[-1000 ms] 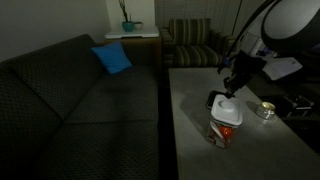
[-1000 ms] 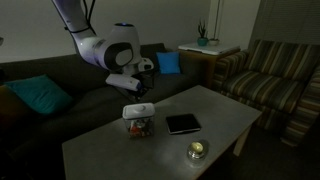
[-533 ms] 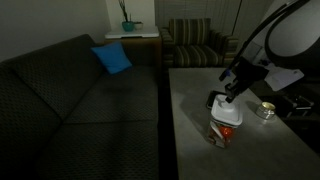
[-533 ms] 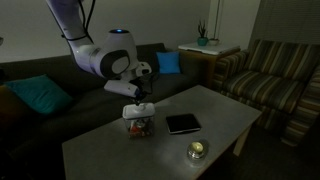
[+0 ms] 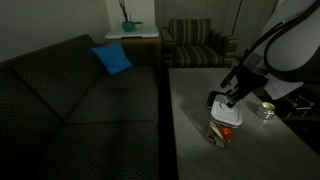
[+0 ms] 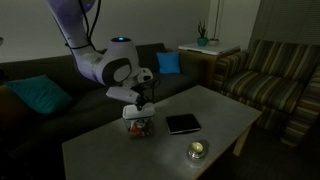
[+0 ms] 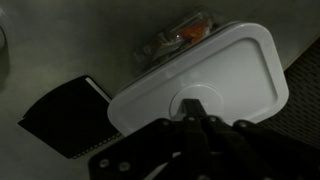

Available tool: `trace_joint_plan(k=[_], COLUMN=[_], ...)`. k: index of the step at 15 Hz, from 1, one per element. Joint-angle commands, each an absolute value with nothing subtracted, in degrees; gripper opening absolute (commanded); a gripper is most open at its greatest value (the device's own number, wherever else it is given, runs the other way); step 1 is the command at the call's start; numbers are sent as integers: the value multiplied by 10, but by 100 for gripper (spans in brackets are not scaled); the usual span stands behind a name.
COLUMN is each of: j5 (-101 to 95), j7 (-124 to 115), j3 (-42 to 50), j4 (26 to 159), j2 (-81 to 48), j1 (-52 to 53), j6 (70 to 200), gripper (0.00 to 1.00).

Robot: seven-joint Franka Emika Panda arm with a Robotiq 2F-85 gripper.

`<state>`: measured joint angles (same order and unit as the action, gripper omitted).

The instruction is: Place the lid on the container and push the button

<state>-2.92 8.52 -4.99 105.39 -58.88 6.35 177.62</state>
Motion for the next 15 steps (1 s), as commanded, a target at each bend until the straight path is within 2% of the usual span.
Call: trace_joint_plan(k=[1,9,15], j5=[-40,-37,-45], j7=[81,65,70], j3=[-59,-36,-39], j4=[1028,995,1029], j2=[-620,-672,-612], j1=[56,78,80], j6=[1766,1739,1710], gripper=[0,0,0])
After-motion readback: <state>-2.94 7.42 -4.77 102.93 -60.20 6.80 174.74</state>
